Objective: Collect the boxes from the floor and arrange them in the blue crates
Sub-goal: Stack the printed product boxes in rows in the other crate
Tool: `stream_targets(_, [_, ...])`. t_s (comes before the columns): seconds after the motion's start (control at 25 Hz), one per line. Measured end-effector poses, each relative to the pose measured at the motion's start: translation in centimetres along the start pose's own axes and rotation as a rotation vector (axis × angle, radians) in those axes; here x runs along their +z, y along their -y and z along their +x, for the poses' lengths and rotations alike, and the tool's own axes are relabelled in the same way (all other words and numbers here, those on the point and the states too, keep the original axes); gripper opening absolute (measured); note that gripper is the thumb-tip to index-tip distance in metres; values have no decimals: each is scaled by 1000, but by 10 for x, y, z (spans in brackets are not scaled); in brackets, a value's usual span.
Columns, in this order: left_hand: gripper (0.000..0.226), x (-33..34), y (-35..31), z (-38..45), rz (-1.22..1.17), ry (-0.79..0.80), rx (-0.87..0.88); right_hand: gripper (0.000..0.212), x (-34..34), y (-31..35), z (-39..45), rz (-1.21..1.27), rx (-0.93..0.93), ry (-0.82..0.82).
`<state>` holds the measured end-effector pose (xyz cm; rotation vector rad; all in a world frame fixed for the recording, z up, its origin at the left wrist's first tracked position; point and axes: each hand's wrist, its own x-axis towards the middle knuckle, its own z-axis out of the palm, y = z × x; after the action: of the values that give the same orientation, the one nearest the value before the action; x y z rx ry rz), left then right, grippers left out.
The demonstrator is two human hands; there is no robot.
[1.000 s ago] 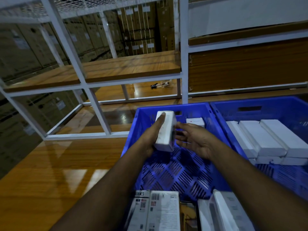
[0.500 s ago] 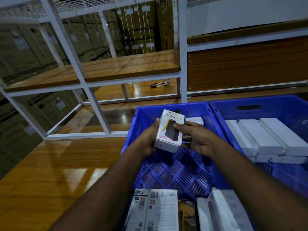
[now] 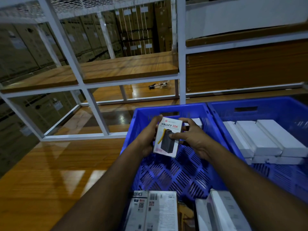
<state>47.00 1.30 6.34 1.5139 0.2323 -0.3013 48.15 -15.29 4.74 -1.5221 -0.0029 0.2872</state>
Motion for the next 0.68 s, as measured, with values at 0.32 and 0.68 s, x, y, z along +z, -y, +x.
stream_targets(0.32, [23, 1, -1, 2, -9, -168, 46, 82, -2, 18, 12, -535, -169, 27])
stream_targets(0.68, [22, -8, 10, 22, 135, -448, 323, 80, -15, 34, 69, -841, -259, -63])
